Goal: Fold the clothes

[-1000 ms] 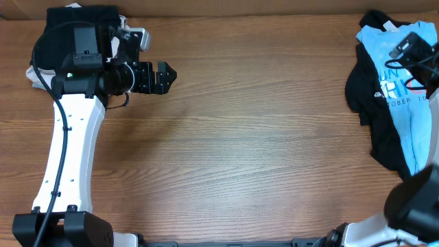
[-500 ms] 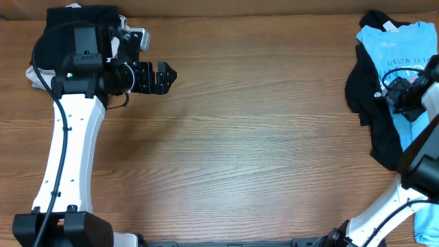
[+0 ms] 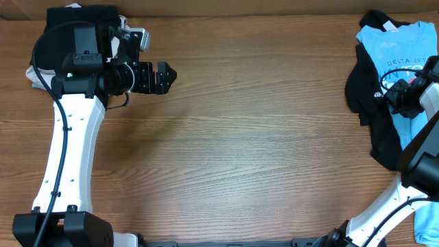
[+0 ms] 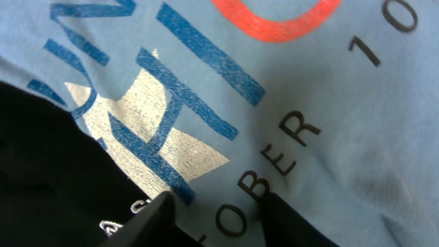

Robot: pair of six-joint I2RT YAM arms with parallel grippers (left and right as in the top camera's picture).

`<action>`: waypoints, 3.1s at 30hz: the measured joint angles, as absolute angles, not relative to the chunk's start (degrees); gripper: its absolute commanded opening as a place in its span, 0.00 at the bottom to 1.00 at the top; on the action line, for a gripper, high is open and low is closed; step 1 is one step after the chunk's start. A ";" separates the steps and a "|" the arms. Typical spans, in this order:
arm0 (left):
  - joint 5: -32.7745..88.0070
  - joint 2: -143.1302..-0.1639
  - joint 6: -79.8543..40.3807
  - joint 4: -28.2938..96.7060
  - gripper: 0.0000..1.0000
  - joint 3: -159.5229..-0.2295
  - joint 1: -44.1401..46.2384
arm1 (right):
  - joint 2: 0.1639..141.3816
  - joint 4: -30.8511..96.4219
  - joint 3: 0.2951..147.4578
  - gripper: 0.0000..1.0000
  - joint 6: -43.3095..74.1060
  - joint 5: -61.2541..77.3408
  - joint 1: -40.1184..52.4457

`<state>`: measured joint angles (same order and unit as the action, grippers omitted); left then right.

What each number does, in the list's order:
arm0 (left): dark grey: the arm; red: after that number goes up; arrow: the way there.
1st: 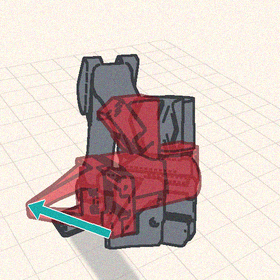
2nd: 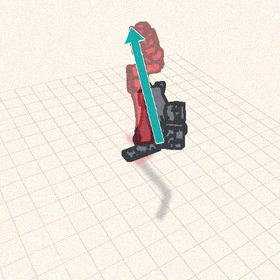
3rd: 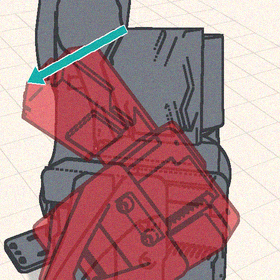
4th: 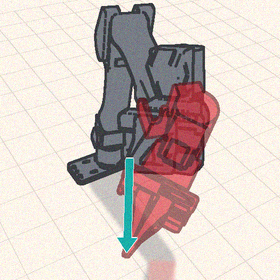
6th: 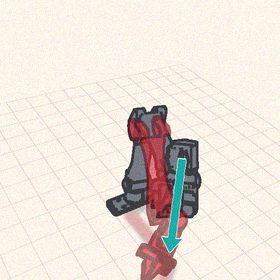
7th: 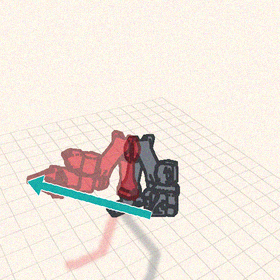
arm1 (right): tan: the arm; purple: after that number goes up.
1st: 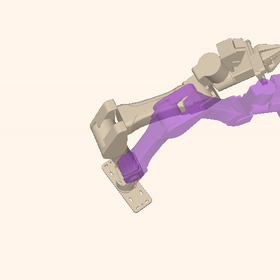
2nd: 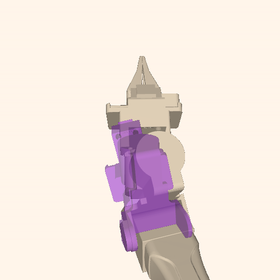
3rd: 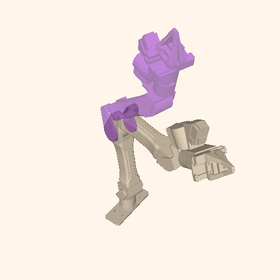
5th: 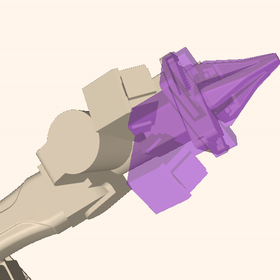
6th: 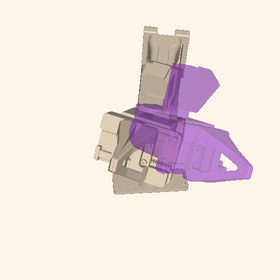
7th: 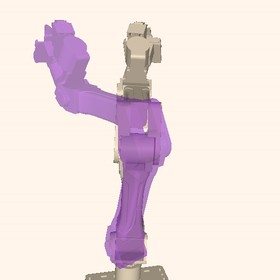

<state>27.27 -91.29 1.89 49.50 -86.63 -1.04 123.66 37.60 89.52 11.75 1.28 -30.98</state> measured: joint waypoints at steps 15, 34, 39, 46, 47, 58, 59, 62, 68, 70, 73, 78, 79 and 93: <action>27.27 -91.29 1.89 49.50 1.00 -86.63 -1.04 | 123.66 38.35 89.52 0.04 11.73 1.26 -30.98; 27.24 -91.29 1.89 47.66 0.96 -86.63 -1.04 | 123.94 47.44 94.39 0.04 11.77 3.97 -30.98; 27.24 -91.29 1.89 47.53 0.95 -86.65 -1.04 | 121.08 53.69 100.64 0.22 11.79 6.07 -30.98; 27.20 -91.29 1.89 47.83 0.94 -86.65 -1.04 | 117.73 53.69 102.41 0.77 11.55 6.13 -30.98; 27.18 -91.29 1.89 47.92 0.94 -86.65 -1.04 | 118.10 53.67 102.39 0.77 11.64 5.76 -30.98; 27.18 -91.29 1.89 48.01 0.93 -86.65 -1.04 | 128.05 50.00 99.63 0.78 11.53 4.84 -30.98; 27.18 -91.29 1.89 48.01 0.93 -86.65 -1.04 | 128.86 49.80 99.61 0.78 11.51 4.75 -30.98; 27.16 -91.29 1.89 48.05 0.93 -86.65 -1.04 | 129.40 48.95 99.63 0.78 11.44 4.19 -30.94; 26.92 -91.29 1.89 48.01 0.93 -86.65 -1.04 | 129.51 48.53 99.63 0.63 11.27 2.96 -30.83; 26.79 -91.29 1.89 47.97 0.94 -86.65 -1.04 | 129.58 48.27 99.61 0.52 11.22 2.35 -30.83; 26.76 -91.29 1.89 47.94 0.94 -86.65 -1.04 | 129.73 47.92 99.61 0.37 11.46 1.65 -31.11; 26.74 -91.29 1.89 47.97 0.93 -86.65 -1.04 | 129.82 47.46 99.61 0.14 11.35 1.54 -31.51; 26.74 -91.29 1.89 47.97 0.94 -86.65 -1.04 | 129.82 47.40 99.61 0.10 11.40 1.56 -31.51; 26.74 -91.29 1.89 47.29 0.93 -86.65 -1.04 | 129.82 50.76 101.84 0.17 11.73 1.72 -31.51</action>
